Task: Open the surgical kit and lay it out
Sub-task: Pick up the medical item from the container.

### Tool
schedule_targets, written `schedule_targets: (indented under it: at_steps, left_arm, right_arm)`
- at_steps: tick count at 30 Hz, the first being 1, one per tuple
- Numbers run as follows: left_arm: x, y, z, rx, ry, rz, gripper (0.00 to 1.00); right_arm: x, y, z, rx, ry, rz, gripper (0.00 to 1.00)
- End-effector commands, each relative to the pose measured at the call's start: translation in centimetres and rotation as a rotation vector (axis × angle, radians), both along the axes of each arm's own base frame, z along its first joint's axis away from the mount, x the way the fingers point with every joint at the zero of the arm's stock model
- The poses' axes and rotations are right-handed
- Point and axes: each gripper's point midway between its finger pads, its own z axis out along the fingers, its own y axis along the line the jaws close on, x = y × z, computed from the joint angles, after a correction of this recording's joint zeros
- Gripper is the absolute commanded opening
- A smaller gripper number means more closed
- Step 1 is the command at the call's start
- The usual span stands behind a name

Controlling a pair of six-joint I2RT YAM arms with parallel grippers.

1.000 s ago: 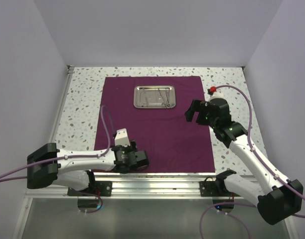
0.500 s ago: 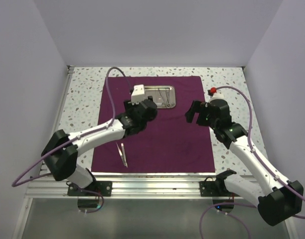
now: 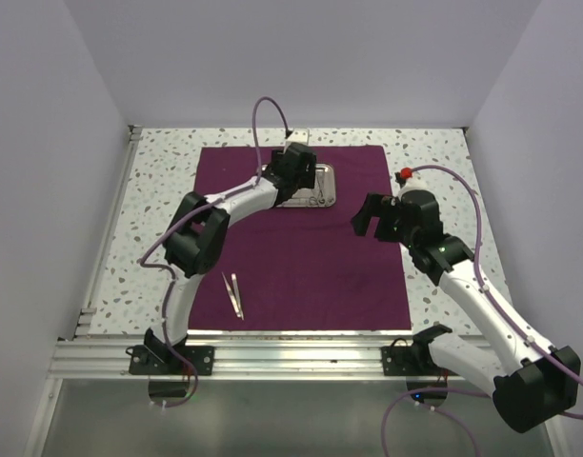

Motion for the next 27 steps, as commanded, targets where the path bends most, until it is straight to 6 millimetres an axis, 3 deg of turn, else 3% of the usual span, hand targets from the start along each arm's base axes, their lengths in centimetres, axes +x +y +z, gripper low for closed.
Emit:
schedule_targets:
  at_steps: [1,7,16,19,23,27]
  left_arm:
    - [1.6,0.1,0.7,-0.030,-0.012,-0.030,0.76]
    - [1.0,-0.6,-3.8,-0.030,0.054,-0.072,0.69]
    - [0.9,-0.3,-6.4,-0.007,0.093,-0.057,0.59]
    - [0.8,-0.2,-7.3,0.008,0.106,-0.054,0.44]
    - [0.8,0.1,-8.1,0.026,0.122,-0.045,0.01]
    - [0.8,0.3,-8.0,0.035,0.123,-0.033,0.00]
  right_arm:
    - [0.2,0.6,0.7,0.017,-0.024,0.024,0.97]
    - [0.5,0.8,0.1,0.013,-0.004,0.025,0.97]
    - [0.7,0.7,-0.3,0.003,0.008,0.014,0.97]
    - [0.7,0.7,-0.2,0.003,0.005,0.014,0.97]
    - [0.8,0.7,-0.3,0.001,0.007,0.009,0.96]
    - [0.8,0.6,-0.3,0.001,0.009,0.008,0.97]
